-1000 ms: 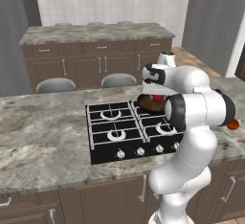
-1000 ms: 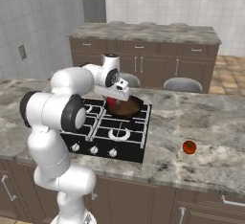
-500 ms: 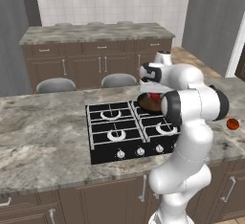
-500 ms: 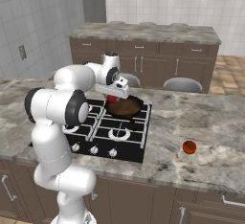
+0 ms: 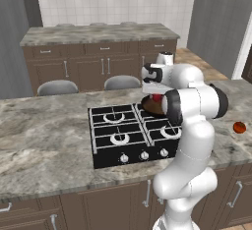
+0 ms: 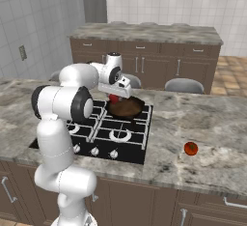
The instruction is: Put the tomato and tomato in the pan. Then turn on the rear right burner and set the heat to medium.
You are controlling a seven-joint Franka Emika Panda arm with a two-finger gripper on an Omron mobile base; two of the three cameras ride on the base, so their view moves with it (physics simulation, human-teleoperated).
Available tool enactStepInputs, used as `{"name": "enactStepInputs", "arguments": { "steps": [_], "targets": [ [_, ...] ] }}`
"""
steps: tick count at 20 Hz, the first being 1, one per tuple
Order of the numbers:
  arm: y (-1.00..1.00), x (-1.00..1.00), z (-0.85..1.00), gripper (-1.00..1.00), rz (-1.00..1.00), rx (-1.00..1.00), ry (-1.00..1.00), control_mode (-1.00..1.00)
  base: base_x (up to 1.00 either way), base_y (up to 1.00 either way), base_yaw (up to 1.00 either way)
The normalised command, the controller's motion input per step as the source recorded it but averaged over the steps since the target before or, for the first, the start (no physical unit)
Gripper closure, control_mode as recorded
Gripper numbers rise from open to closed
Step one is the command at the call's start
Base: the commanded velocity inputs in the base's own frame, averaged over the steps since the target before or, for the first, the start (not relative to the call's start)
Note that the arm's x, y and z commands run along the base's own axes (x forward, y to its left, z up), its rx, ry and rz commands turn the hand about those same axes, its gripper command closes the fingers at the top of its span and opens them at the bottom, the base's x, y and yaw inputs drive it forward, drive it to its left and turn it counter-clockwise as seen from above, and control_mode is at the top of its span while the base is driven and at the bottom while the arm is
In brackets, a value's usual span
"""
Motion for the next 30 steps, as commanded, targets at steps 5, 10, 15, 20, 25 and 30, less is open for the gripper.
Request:
{"name": "enactStepInputs", "arguments": {
  "steps": [5,10,15,20,25,30],
  "targets": [
    [0.00,0.04,-0.38,1.00,0.00,0.00,0.00,-1.00,0.00,0.00,0.00],
    [0.00,0.02,-0.33,1.00,0.00,0.00,0.00,-1.00,0.00,0.00,0.00],
    [0.00,0.08,-0.29,1.00,0.00,0.00,0.00,-1.00,0.00,0.00,0.00],
    [-0.03,0.20,-0.04,1.00,0.00,0.00,0.00,-1.00,0.00,0.00,0.00],
    [-0.06,0.30,0.00,1.00,0.00,0.00,0.00,-1.00,0.00,0.00,0.00],
    [-0.02,0.25,-0.09,1.00,0.00,0.00,0.00,-1.00,0.00,0.00,0.00]
  ]
}}
